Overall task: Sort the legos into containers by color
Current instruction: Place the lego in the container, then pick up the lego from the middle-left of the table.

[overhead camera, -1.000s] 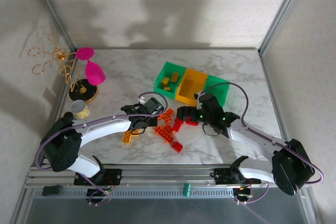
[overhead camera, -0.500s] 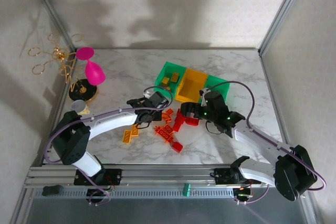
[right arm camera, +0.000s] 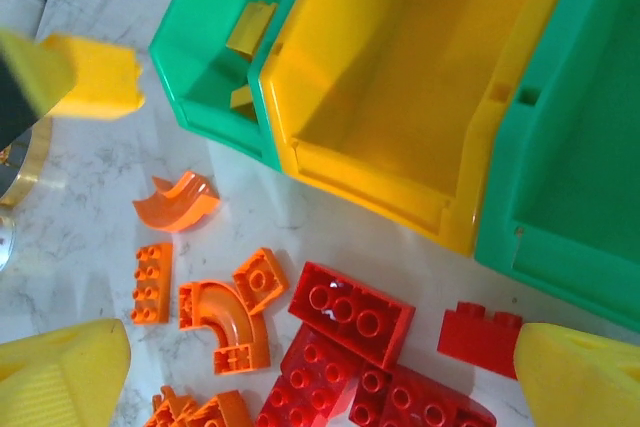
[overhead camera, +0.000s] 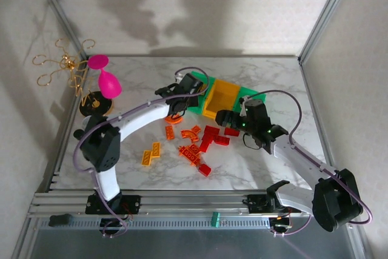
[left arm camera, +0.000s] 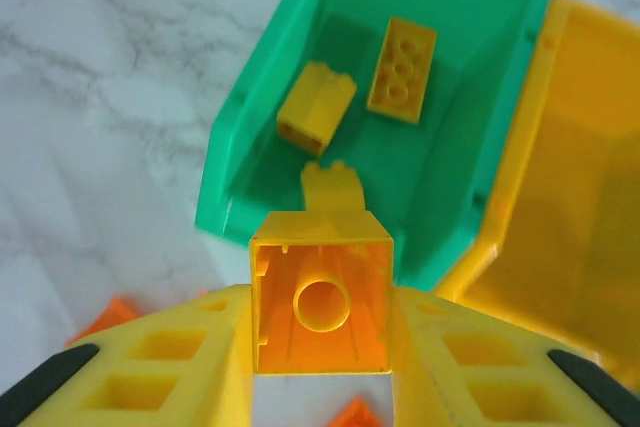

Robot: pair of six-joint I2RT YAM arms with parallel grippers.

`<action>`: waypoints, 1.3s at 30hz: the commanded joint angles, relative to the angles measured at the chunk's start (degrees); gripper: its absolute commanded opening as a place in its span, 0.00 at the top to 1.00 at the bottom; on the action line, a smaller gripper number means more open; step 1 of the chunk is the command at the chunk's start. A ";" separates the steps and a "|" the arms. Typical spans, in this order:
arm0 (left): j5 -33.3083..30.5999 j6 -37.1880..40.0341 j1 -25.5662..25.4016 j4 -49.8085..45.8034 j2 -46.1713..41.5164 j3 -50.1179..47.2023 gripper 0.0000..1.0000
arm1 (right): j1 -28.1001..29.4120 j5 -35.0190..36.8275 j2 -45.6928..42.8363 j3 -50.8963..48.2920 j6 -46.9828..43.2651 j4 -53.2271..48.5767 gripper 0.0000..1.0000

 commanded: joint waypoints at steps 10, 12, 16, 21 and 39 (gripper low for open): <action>1.23 5.68 2.90 -0.76 17.80 21.20 0.52 | -0.83 -0.94 2.05 5.75 -3.19 1.69 0.01; 0.99 5.84 2.90 -1.37 16.79 21.11 0.50 | -0.77 -1.27 2.72 6.08 -3.55 1.37 0.01; 1.19 5.71 2.99 -2.01 10.70 15.76 0.50 | -0.55 -4.58 2.90 5.97 -3.89 1.91 0.01; 2.95 3.17 2.90 1.62 -3.60 -0.94 0.48 | 0.67 -6.36 2.88 4.44 -4.33 1.83 0.01; 3.97 -11.60 -3.06 -10.40 -32.73 -40.53 0.45 | 15.36 -6.77 4.18 -3.14 1.07 4.11 0.01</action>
